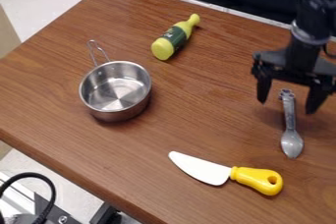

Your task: Move the tablespoon to the top beside of the silver pot

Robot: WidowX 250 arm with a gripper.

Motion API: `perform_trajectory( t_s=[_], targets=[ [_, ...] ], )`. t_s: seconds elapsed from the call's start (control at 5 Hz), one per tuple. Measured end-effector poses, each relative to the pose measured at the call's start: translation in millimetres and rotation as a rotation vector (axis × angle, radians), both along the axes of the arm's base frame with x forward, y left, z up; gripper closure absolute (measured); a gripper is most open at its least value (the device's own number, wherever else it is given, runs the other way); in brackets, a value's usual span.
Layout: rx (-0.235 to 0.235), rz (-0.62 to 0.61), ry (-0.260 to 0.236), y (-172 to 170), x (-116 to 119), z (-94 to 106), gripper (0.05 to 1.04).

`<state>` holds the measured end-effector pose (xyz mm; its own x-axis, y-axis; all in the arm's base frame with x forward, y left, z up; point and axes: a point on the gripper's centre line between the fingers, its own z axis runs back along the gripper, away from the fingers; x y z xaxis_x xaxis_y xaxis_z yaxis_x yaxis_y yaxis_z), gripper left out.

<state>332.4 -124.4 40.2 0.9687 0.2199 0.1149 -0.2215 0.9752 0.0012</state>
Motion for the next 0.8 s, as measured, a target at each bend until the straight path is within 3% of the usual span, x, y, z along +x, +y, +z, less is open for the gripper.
perform_trajectory(
  t_s=[0.2, 0.8],
  targets=[
    [-0.048, 0.035, -0.004, -4.8, -3.0, -6.4, 0.087],
    [-0.108, 0.107, -0.005, 0.6, 8.4, -5.6, 0.087]
  ],
)
